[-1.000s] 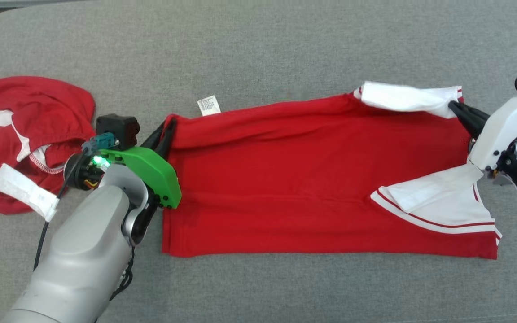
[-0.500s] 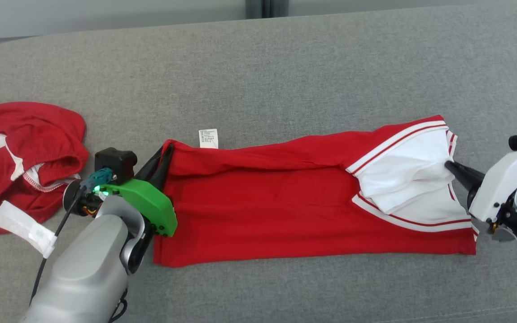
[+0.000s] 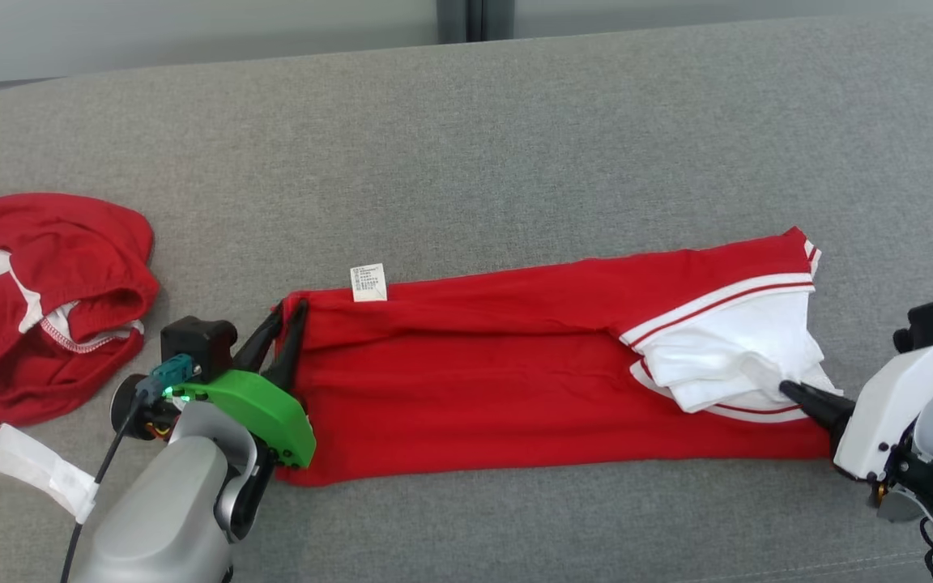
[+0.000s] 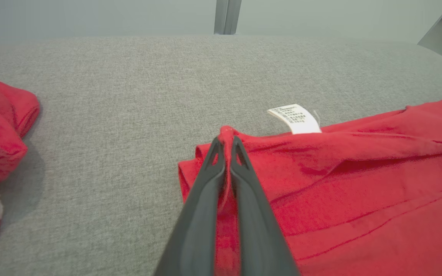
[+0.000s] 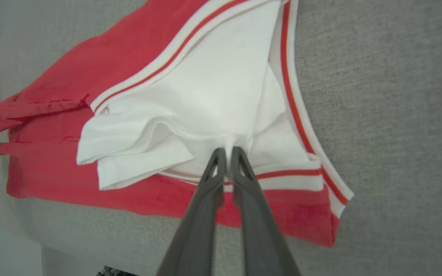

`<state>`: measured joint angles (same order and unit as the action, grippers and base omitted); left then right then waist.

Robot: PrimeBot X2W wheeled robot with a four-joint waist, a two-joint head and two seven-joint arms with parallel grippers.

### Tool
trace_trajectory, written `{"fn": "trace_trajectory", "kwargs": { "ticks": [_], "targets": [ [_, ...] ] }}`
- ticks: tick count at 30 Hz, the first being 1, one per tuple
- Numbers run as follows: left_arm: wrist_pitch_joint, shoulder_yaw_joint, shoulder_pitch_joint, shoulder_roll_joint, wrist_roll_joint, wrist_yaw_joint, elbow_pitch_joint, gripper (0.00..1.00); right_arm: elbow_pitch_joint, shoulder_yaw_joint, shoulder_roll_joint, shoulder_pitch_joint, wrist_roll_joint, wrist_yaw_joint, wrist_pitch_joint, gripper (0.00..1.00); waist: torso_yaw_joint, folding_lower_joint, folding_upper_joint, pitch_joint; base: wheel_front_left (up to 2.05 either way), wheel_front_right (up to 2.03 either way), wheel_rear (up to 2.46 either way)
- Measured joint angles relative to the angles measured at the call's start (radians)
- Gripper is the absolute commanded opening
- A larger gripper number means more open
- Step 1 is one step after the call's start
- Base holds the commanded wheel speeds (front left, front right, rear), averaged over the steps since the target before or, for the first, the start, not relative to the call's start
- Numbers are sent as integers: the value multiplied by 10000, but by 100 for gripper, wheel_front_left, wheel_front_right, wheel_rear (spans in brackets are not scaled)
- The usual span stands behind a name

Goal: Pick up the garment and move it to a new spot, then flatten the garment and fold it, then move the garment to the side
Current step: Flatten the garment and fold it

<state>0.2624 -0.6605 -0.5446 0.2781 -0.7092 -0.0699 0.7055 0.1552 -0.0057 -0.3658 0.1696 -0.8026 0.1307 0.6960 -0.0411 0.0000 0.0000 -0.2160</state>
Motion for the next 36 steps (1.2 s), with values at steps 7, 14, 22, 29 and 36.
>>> {"fn": "trace_trajectory", "kwargs": {
  "ticks": [7,14,22,29,36],
  "targets": [
    [2,1101,892,-211,77,42,-767,100,-640,-788,437,-820,537,0,1058,100,52,-1,0,329,0,0,0],
    [17,3030,2016,-550,606,134,-2397,100,-1590,-1881,965,-893,1584,0,694,100,134,-1,0,647,0,0,0],
    [17,5085,3157,-1039,1891,21,-3858,100,-1151,-2696,1745,88,3196,0,242,100,274,0,0,805,0,0,0],
    [17,5916,3344,-1381,2813,-180,-4194,100,468,-2928,1960,823,4431,0,-291,100,516,-1,0,628,0,0,0],
    [17,6180,3329,-1530,3281,-385,-4088,100,2238,-3101,2173,1641,4757,0,-566,100,806,0,0,343,0,0,0]
  ]
}}
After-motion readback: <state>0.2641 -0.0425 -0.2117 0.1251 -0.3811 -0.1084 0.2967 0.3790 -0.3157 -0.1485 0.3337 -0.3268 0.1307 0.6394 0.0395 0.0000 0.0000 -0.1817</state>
